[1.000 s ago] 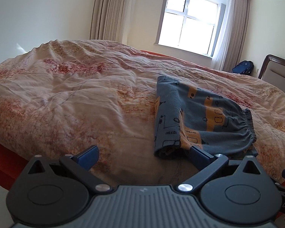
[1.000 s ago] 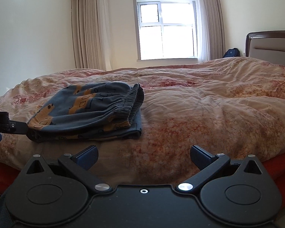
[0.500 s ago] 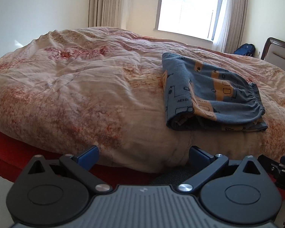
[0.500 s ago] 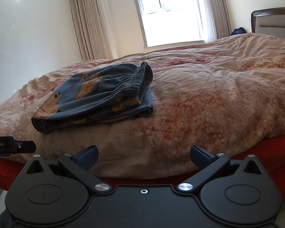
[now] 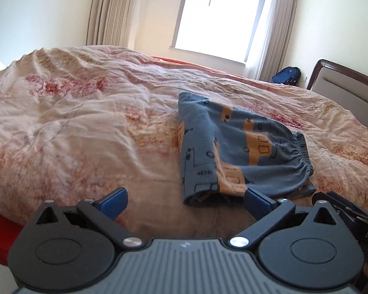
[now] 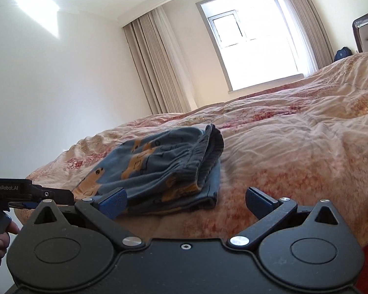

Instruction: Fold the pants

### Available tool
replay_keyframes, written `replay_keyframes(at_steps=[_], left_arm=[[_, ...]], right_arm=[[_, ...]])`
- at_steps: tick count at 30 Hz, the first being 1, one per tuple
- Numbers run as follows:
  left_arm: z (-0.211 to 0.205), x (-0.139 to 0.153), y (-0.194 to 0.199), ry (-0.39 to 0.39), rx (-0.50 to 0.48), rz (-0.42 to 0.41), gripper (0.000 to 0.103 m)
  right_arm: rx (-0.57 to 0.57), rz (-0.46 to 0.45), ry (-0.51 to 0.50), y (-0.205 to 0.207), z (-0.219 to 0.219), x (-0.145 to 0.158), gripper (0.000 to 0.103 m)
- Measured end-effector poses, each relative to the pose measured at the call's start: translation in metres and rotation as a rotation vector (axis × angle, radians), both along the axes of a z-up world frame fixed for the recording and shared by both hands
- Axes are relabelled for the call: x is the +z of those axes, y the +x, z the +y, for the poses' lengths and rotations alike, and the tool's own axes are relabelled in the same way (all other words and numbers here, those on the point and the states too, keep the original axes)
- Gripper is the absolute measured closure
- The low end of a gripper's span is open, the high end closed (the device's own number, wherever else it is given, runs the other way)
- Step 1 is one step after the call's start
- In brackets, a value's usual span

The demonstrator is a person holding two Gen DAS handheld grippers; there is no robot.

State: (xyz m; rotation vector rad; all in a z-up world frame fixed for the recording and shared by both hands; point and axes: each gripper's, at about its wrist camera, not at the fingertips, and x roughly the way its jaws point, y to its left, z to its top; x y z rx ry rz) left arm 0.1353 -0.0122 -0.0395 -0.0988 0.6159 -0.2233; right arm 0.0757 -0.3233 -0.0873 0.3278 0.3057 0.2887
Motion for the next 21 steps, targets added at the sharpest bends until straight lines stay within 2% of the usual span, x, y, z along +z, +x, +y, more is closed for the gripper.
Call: replay_keyframes(at_steps=[3,6,9,11,15,21], left_arm=[[-0.009,0.002,0.019,0.041,-0.017,-0.035,0.000],[-0.013,0.001,0.041,0.050,-0.054,-0.044,0.000],[-0.013,-0.001,0.062,0.037,-0.075,-0.023,0.000],[-0.014,-0.006,0.073,0.029,-0.079,0.001,0.000],[-0.014,-0.013,0.081,0.021,-0.089,0.007,0.000],[-0.010,-0.011,0.088,-0.013,-0.082,0.029,0.000]], right_arm=[[0.025,-0.014,0.008,0.026,-0.008,0.004,0.000],[0.102,0.054,0.044,0.056,-0.015,0.003,0.000],[0.161,0.131,-0.039,0.078,-0.008,0.005,0.000],[0.227,0.146,-0.101,0.086,0.000,0.007,0.000],[0.287,0.149,0.031,0.091,0.001,0.005,0.000],[0.256,0.128,0.255,0.096,-0.016,0.002,0.000]])
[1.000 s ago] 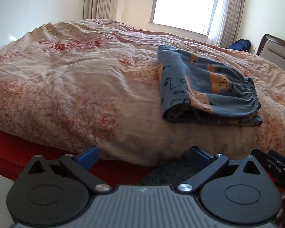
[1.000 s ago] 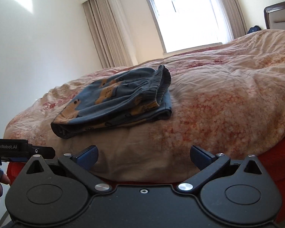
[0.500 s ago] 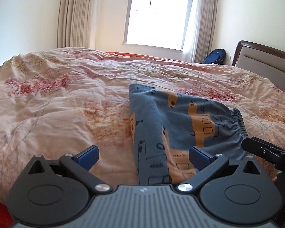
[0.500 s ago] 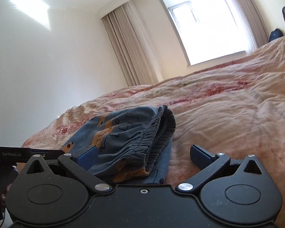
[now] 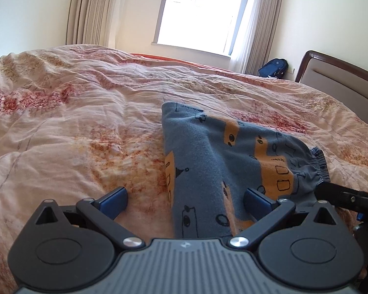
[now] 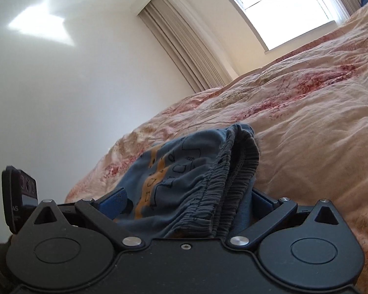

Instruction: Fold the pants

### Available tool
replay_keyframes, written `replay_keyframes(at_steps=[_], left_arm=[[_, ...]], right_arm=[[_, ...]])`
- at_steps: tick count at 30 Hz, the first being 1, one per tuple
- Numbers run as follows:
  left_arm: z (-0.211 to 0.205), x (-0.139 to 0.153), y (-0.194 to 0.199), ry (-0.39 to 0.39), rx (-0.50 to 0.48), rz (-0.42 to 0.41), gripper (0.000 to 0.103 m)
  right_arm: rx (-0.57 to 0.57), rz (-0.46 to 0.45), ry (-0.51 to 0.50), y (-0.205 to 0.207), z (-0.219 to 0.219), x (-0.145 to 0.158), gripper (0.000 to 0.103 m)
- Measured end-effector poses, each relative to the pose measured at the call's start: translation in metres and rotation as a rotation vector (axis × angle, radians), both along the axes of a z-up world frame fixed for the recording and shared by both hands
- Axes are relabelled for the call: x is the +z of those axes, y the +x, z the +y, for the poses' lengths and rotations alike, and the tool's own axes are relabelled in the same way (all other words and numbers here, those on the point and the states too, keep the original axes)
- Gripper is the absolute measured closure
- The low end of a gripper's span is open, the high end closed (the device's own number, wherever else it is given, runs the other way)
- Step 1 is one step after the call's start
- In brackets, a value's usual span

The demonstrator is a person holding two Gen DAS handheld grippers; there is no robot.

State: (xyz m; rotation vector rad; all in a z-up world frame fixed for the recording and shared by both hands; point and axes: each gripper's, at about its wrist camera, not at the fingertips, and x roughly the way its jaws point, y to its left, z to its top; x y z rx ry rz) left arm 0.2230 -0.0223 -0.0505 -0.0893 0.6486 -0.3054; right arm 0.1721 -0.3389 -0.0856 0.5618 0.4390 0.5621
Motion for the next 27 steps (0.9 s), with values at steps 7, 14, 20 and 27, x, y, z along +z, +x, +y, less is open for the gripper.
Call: replay_keyframes(at_steps=[7,14,20,27], left_arm=[[-0.008,0.009,0.019,0.002,0.006,0.025,0.000],[-0.011,0.012,0.029,-0.016,0.010,0.062,0.000],[-0.011,0.015,0.026,-0.057,-0.009,0.062,0.004],[-0.010,0.017,0.025,-0.102,0.024,0.097,0.040]], right_arm=[[-0.056,-0.004,0.007,0.012,0.005,0.002,0.000],[-0.161,0.030,0.033,0.012,0.000,-0.001,0.025],[-0.205,0.066,0.047,0.008,-0.008,-0.005,0.046],[-0.247,0.090,0.061,0.000,-0.010,-0.001,0.070]])
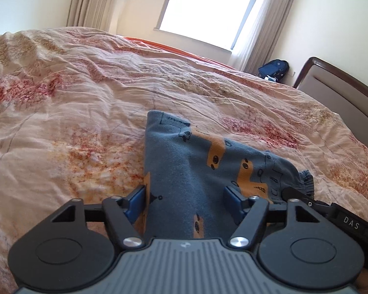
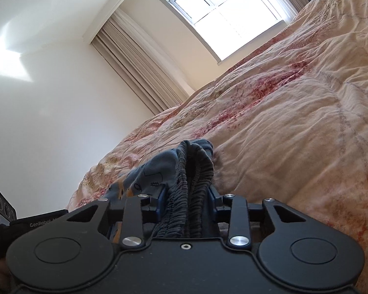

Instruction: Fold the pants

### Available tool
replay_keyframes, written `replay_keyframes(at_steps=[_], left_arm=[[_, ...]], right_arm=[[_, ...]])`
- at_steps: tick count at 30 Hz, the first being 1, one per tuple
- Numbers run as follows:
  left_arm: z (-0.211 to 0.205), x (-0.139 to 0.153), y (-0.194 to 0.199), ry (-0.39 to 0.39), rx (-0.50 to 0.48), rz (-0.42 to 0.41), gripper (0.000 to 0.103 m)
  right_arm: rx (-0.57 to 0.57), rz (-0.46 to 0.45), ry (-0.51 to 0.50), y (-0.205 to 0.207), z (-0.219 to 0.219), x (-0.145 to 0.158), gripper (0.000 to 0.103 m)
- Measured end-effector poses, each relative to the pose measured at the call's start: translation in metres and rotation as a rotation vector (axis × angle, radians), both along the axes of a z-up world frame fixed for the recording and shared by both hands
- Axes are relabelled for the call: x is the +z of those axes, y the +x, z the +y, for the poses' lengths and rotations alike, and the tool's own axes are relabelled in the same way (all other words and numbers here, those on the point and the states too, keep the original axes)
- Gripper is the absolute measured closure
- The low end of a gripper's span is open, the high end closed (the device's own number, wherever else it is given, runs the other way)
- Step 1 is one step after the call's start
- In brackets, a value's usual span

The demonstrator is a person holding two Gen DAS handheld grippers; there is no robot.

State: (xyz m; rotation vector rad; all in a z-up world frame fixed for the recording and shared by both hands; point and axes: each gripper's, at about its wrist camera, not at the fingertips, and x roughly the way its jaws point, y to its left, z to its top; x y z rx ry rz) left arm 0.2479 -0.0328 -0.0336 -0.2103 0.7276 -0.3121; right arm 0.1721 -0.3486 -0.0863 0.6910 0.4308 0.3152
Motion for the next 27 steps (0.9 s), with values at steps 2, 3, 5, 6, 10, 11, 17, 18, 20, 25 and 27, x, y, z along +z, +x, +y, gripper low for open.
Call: replay_keyframes(at_steps=[2,3,5,6,10,11,17,18,20,25,27], left_arm=[[0.008,-0.002,0.001,-0.049,0.049,0.019,0.052],[0.014,-0.003,0.002,-0.085,0.066,0.036,0.057],[0.021,-0.002,0.000,-0.140,0.084,0.049,0.064],[0.023,0.000,-0.003,-0.146,0.084,0.046,0.069],[0.024,0.016,-0.023,-0.137,0.070,0.000,0.077],[0.026,0.021,-0.028,-0.137,0.067,-0.013,0.078],[0.043,0.033,-0.064,-0.138,0.085,-0.048,0.081],[0.047,0.033,-0.069,-0.141,0.092,-0.047,0.081],[0.055,0.033,-0.078,-0.143,0.108,-0.043,0.081],[0.074,0.036,-0.089,-0.139,0.143,-0.045,0.081],[0.082,0.039,-0.087,-0.149,0.161,-0.050,0.081]], right_arm=[[-0.012,-0.002,0.030,-0.006,0.004,0.001,0.074],[-0.012,-0.007,0.034,-0.010,0.007,0.003,0.075],[-0.005,-0.034,0.016,-0.020,0.014,0.012,0.076],[0.001,-0.045,0.006,-0.024,0.017,0.015,0.077],[0.017,-0.086,-0.043,-0.043,0.026,0.034,0.077],[0.021,-0.094,-0.051,-0.047,0.028,0.037,0.077],[0.060,-0.121,-0.076,-0.071,0.043,0.050,0.078],[0.073,-0.122,-0.084,-0.075,0.047,0.052,0.078],[0.096,-0.126,-0.099,-0.083,0.056,0.055,0.078],[0.148,-0.149,-0.120,-0.082,0.075,0.061,0.078],[0.165,-0.157,-0.124,-0.074,0.082,0.063,0.078]])
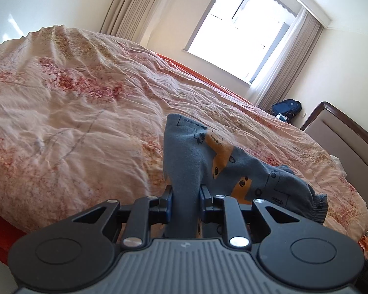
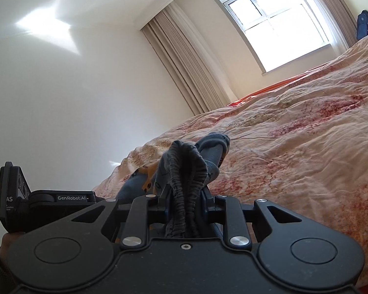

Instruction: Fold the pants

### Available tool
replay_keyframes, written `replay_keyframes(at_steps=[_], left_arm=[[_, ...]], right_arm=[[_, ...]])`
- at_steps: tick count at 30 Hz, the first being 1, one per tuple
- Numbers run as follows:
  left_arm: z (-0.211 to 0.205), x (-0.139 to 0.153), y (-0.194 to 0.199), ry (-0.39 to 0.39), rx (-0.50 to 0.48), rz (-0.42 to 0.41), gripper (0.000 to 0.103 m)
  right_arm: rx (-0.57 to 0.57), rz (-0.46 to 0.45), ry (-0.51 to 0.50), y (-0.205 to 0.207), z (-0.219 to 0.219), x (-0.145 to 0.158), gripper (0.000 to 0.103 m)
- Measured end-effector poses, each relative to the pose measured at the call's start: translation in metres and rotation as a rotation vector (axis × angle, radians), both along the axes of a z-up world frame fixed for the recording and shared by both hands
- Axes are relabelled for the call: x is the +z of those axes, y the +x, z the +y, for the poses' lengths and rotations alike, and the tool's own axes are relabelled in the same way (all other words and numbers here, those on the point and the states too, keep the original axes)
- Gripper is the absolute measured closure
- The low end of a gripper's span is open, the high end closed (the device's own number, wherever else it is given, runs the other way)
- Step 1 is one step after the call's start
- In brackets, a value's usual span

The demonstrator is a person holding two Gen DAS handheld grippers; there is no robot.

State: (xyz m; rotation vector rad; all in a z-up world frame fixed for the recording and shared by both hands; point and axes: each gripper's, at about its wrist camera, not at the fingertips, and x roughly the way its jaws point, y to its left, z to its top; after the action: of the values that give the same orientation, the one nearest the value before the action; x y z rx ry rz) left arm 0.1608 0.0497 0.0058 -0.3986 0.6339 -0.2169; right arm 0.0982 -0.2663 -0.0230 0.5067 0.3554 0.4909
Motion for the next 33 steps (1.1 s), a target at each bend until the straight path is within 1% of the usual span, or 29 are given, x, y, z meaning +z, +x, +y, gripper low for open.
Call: replay_keyframes(at_steps=[3,8,11,16,19,23,26,28,31,33], left_arm=[[0.008,0.006,0.012,0.004,0.026,-0.016,0.081],[0.014,0.021,0.052,0.018,0.046,-0.071,0.081],[0.011,0.026,0.084,0.029,0.037,-0.111,0.081],[0.007,0.023,0.143,0.010,-0.019,-0.155,0.081],[0.001,0.011,0.176,0.008,-0.046,-0.145,0.081],[-0.003,-0.014,0.201,0.012,-0.046,-0.095,0.081],[0.003,-0.032,0.207,0.000,-0.040,-0.062,0.080],[0.008,-0.040,0.208,-0.007,-0.035,-0.053,0.079],[0.013,-0.045,0.209,-0.015,-0.033,-0.048,0.076],[0.014,-0.045,0.210,-0.002,-0.032,-0.051,0.073]], right_arm=[[0.020,-0.022,0.004,0.022,0.009,0.008,0.078],[0.010,-0.087,0.018,0.072,0.017,0.023,0.078],[-0.020,-0.106,0.015,0.104,0.016,0.024,0.078],[-0.093,-0.097,0.037,0.149,0.005,0.013,0.078],[-0.121,-0.069,0.044,0.176,0.000,0.002,0.078],[-0.147,-0.020,0.029,0.200,0.000,-0.014,0.077],[-0.168,0.021,0.010,0.207,0.005,-0.027,0.075],[-0.181,0.027,0.004,0.206,0.007,-0.034,0.074],[-0.209,0.027,0.011,0.202,0.006,-0.037,0.069],[-0.221,0.032,0.010,0.201,0.005,-0.038,0.066]])
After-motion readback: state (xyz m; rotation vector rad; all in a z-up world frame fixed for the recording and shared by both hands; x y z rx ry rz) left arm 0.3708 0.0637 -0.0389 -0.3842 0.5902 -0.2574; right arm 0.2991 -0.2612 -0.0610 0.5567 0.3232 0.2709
